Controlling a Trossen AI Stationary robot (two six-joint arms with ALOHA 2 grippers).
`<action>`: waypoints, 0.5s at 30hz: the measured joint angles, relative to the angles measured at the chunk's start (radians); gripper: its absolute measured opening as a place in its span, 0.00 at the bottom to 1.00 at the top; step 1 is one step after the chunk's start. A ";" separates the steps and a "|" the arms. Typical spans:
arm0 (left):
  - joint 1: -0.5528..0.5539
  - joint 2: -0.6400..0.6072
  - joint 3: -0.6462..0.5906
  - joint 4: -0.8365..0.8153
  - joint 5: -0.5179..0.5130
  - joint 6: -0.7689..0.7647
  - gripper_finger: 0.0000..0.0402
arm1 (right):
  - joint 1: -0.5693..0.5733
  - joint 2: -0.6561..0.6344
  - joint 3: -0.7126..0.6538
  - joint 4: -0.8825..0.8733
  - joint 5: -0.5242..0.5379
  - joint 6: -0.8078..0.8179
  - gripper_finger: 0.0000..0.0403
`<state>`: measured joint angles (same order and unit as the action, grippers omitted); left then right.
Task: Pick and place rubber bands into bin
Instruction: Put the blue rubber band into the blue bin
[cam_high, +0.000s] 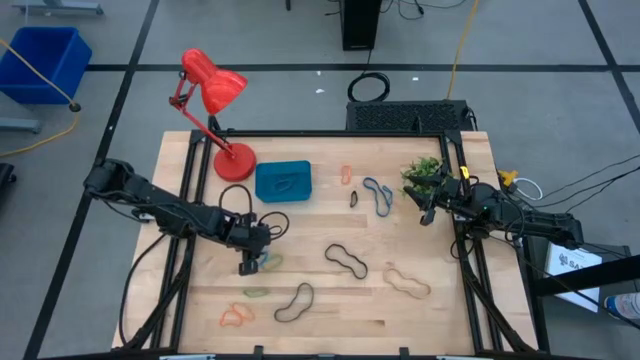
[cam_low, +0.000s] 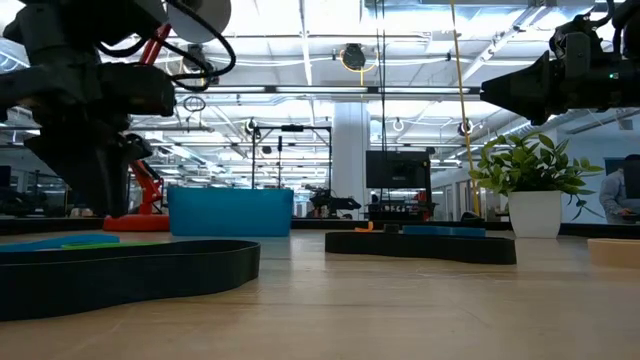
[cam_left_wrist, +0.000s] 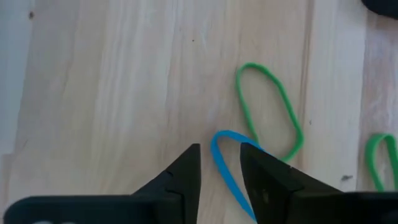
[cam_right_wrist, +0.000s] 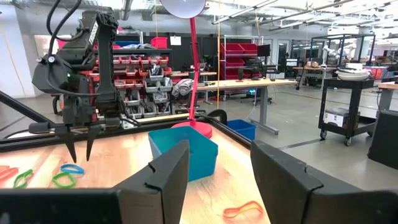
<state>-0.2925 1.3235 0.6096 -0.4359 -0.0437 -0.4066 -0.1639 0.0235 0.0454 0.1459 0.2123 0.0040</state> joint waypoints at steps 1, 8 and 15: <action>-0.001 0.000 -0.006 0.004 0.000 0.000 0.28 | 0.000 0.000 0.000 0.000 0.000 0.000 0.42; -0.001 0.023 -0.055 0.073 0.001 -0.026 0.28 | 0.000 0.000 0.000 0.000 0.000 -0.001 0.42; -0.012 0.081 -0.065 0.131 -0.005 -0.016 0.28 | 0.000 0.001 0.000 0.000 0.000 -0.001 0.42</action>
<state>-0.3045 1.4047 0.5446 -0.3051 -0.0485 -0.4221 -0.1638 0.0247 0.0456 0.1455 0.2123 0.0032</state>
